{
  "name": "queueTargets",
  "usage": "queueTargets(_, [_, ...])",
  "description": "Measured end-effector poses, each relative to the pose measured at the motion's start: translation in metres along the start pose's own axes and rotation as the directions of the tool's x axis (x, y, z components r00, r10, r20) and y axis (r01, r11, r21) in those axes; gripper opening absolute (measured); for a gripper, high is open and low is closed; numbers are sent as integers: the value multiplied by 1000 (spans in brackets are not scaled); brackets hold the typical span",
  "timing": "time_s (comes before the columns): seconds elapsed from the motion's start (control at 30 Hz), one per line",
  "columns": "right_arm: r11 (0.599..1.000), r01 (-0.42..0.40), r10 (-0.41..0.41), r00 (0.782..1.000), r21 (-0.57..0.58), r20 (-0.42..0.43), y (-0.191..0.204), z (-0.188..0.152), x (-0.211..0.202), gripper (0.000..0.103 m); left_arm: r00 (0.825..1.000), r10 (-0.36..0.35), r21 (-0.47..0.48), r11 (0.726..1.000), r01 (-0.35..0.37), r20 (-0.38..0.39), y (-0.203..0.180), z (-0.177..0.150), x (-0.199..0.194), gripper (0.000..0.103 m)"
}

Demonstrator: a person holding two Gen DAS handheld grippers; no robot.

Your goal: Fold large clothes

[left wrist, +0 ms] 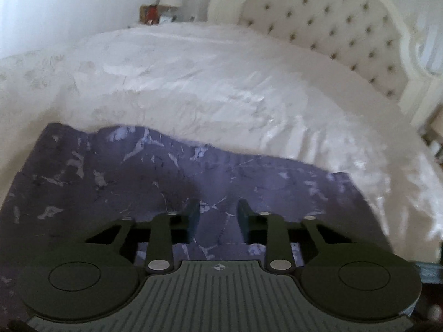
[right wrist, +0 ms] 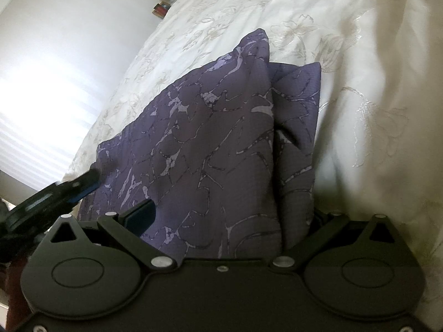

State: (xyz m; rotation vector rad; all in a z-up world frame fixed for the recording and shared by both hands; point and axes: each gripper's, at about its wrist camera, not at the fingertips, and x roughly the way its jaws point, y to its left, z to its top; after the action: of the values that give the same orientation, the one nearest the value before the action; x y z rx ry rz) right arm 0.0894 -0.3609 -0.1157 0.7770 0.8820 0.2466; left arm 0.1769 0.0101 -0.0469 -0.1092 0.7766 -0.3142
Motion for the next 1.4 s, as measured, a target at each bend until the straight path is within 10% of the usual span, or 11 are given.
queueTargets(0.37, [999, -32, 32, 999, 19, 6, -6, 3, 3, 103, 993, 75, 107, 992, -65, -87, -6, -19, 36, 18])
queueTargets(1.03, [999, -43, 42, 999, 19, 2, -7, 3, 1, 103, 996, 19, 32, 999, -16, -88, -3, -83, -44, 19])
queueTargets(1.2, [999, -38, 38, 999, 10, 8, -5, 4, -7, 59, 996, 47, 82, 996, -41, -71, -12, -89, -35, 18])
queueTargets(1.4, [997, -74, 73, 996, 24, 43, 11, 9, -31, 39, 997, 17, 51, 999, -13, -81, -6, -87, -39, 18])
